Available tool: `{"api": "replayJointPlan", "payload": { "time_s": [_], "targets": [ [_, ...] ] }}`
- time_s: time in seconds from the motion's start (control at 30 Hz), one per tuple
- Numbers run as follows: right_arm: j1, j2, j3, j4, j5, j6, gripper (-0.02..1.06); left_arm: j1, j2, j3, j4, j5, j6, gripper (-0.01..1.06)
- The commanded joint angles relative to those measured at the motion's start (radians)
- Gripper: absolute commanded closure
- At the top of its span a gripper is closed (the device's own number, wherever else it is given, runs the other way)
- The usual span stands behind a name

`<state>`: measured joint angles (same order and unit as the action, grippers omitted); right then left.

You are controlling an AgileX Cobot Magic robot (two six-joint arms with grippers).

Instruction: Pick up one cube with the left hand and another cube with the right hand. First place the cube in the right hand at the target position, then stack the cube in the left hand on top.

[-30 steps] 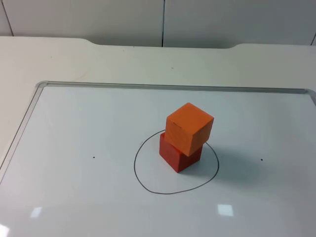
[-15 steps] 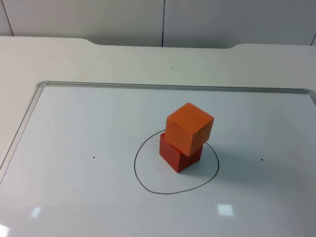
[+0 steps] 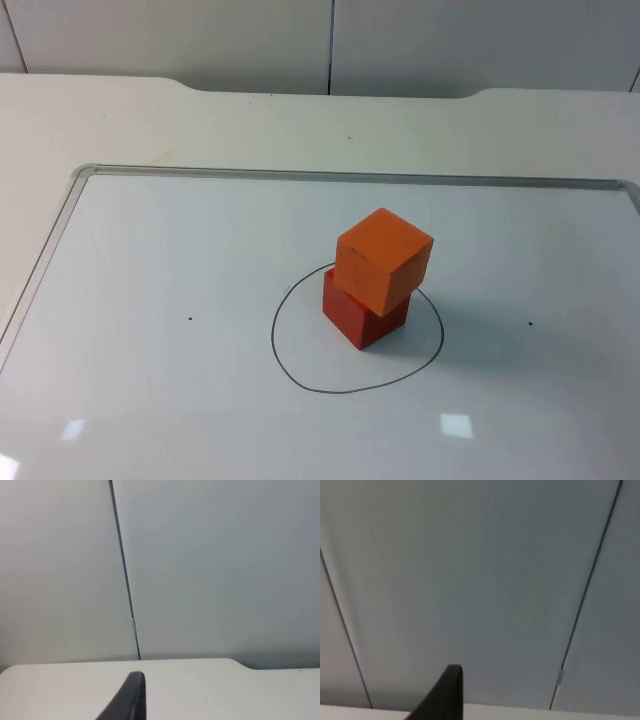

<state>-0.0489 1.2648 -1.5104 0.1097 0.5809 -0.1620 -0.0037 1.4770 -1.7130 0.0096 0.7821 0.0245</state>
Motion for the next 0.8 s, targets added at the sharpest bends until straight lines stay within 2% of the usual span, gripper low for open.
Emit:
{"api": "replayJointPlan", "payload": {
  "time_s": [0.0, 0.13, 0.33, 0.47, 0.5, 0.63, 0.77],
  "targets": [
    [-0.001, -0.021, -0.006, -0.009, 0.000, 0.021, -0.01, 0.000, -0.018, -0.007, -0.015, 0.050, -0.005, 0.00],
    [-0.001, -0.044, -0.006, -0.065, 0.086, 0.021, -0.01, 0.000, -0.046, -0.007, -0.017, 0.106, 0.044, 0.00],
    [-0.001, -0.130, -0.006, -0.061, 0.159, 0.031, -0.01, 0.000, -0.154, -0.007, -0.025, 0.110, 0.048, 0.00],
    [-0.001, -0.229, -0.005, -0.065, 0.285, 0.042, -0.01, 0.000, -0.251, -0.004, -0.025, 0.170, 0.102, 0.00],
    [-0.001, -0.229, -0.005, -0.065, 0.285, 0.042, -0.01, 0.000, -0.251, -0.004, -0.025, 0.170, 0.102, 0.00],
    [-0.001, -0.316, 0.006, -0.110, 0.380, 0.088, -0.01, 0.000, -0.340, 0.096, -0.025, 0.178, 0.107, 0.00],
    [-0.001, -0.464, 0.169, -0.193, 0.361, 0.175, -0.01, 0.000, -0.476, 0.312, -0.034, 0.162, 0.102, 0.00]
  ]
}}
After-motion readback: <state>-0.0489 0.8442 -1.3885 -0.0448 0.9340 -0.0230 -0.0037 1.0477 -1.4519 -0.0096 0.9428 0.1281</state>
